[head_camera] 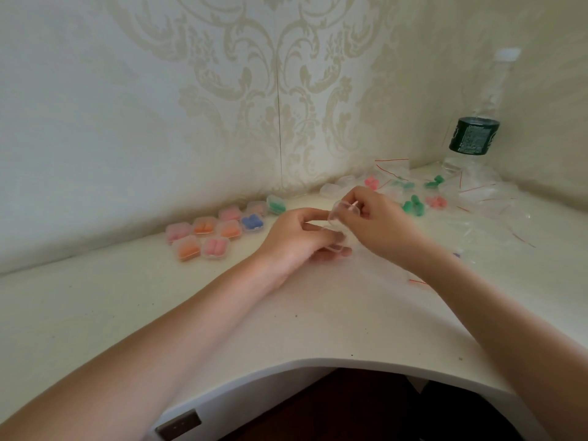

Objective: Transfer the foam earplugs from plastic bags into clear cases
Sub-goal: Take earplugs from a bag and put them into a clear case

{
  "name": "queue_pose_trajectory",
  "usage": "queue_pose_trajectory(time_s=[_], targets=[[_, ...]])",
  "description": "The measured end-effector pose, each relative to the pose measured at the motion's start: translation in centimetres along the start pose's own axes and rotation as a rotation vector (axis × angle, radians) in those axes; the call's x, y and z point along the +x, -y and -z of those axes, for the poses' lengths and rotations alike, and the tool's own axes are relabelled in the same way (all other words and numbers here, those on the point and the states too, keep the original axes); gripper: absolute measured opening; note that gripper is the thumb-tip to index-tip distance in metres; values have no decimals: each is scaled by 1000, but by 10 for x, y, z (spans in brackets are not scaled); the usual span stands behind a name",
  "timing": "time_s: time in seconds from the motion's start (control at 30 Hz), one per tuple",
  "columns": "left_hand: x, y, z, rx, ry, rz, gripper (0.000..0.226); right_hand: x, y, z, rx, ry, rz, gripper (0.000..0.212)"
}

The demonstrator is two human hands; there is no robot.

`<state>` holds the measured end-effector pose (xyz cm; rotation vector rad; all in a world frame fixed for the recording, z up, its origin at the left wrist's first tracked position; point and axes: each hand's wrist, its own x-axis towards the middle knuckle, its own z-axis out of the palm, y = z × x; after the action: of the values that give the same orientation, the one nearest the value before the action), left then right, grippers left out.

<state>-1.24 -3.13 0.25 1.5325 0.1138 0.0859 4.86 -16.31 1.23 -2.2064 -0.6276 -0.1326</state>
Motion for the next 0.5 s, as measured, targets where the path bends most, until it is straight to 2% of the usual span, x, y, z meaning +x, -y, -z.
queue_pose_trajectory(time_s=[0.1, 0.17, 0.23, 0.37, 0.5], targets=[[4, -1, 4, -31, -176, 9, 7, 3, 5, 5, 369, 4, -140, 31], [7, 0, 7, -76, -236, 5, 9, 3, 5, 7, 432, 24, -117, 38], [7, -1, 7, -123, -241, 0, 10, 0, 4, 4, 472, 47, -77, 33], [6, 0, 5, -162, -217, -4, 7, -1, 5, 2, 643, 73, -82, 9], [7, 3, 4, -114, -304, -35, 14, -4, 6, 2, 595, 136, 7, 4]])
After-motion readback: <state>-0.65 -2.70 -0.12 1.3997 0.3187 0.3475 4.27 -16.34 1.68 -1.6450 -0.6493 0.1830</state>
